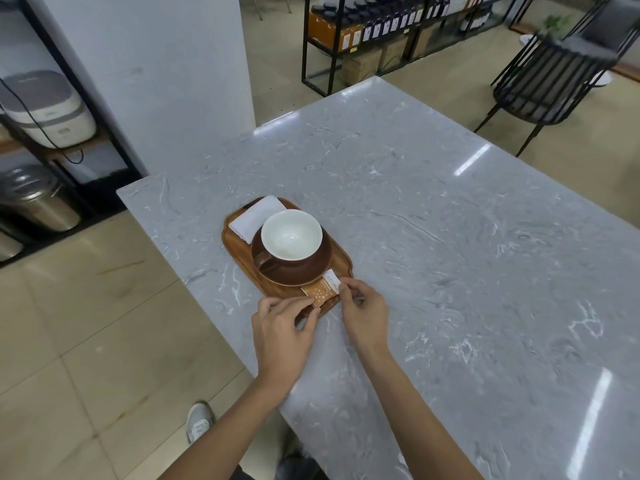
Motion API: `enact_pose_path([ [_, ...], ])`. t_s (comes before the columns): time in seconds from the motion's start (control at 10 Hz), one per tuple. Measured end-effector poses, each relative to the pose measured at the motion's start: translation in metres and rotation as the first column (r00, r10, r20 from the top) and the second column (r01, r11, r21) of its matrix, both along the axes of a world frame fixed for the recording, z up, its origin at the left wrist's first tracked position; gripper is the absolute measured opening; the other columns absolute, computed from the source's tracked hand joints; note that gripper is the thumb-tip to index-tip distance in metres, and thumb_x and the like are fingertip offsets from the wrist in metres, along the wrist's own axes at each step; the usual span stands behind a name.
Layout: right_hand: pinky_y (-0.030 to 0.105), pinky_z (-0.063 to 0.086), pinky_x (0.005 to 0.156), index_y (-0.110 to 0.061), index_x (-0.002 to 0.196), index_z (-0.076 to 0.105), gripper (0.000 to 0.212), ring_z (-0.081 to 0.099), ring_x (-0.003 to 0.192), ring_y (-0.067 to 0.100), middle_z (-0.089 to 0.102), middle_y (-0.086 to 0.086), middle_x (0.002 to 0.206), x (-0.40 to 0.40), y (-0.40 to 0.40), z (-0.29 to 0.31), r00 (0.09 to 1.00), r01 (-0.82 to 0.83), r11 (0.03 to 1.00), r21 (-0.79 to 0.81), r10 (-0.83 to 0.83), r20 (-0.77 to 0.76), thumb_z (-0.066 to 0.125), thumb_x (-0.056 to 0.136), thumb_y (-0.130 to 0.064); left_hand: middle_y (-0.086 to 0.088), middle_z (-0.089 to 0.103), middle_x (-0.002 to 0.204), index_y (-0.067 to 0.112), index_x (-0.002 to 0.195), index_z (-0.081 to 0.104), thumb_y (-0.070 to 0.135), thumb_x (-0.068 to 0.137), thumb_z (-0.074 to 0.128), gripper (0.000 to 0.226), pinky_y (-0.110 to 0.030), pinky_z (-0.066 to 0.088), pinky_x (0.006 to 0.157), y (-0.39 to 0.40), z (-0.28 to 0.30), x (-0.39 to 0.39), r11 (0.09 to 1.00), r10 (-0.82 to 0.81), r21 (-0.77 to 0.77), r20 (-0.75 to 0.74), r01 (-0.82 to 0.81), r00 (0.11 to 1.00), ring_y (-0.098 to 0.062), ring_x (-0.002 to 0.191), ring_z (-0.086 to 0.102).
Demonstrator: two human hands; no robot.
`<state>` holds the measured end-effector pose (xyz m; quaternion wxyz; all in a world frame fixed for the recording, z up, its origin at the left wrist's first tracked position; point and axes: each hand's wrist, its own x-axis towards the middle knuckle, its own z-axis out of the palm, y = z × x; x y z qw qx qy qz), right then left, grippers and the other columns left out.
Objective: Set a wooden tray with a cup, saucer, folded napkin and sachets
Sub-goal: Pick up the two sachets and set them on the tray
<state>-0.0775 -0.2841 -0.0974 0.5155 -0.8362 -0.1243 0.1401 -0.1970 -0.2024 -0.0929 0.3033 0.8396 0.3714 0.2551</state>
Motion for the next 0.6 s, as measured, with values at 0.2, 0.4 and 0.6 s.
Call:
enact_pose_path([
  [0.2, 0.006, 0.047, 0.064, -0.026, 0.102, 0.075, 0.011, 0.066, 0.073, -0.006, 0.072, -0.012, 0.079, -0.001, -0.002, 0.002, 1.000, 0.002, 1.000, 0.011, -0.002, -0.017, 0.066, 0.096, -0.024, 0.012, 0.074, 0.081, 0.026, 0.097, 0.081, 0.023, 0.076, 0.085, 0.022, -0.042, 0.055, 0.074, 0.006, 0.007, -0.001, 1.000, -0.007, -0.026, -0.007, 0.007, 1.000, -0.015, 0.089, 0.053],
  [0.4, 0.043, 0.062, 0.080, -0.022, 0.108, 0.074, 0.014, 0.071, 0.074, 0.016, 0.075, -0.003, 0.086, 0.003, -0.006, 0.009, 0.996, 0.046, 0.999, 0.028, -0.044, -0.082, 0.066, 0.097, -0.025, 0.015, 0.074, 0.079, 0.027, 0.094, 0.080, 0.027, 0.076, 0.083, 0.018, -0.040, 0.056, 0.067, 0.017, 0.021, -0.011, 0.989, -0.145, 0.025, 0.007, 0.144, 0.989, -0.015, 0.083, 0.057],
  [0.6, 0.048, 0.062, 0.080, -0.022, 0.109, 0.073, 0.015, 0.070, 0.076, 0.017, 0.072, -0.003, 0.087, 0.013, -0.009, 0.037, 0.996, 0.088, 0.996, 0.033, -0.087, -0.036, 0.065, 0.098, -0.028, 0.015, 0.075, 0.092, 0.026, 0.101, 0.078, 0.030, 0.087, 0.071, 0.015, -0.027, 0.058, 0.069, 0.051, 0.050, -0.007, 0.906, -0.411, 0.159, 0.106, 0.392, 0.906, -0.005, 0.088, 0.061],
])
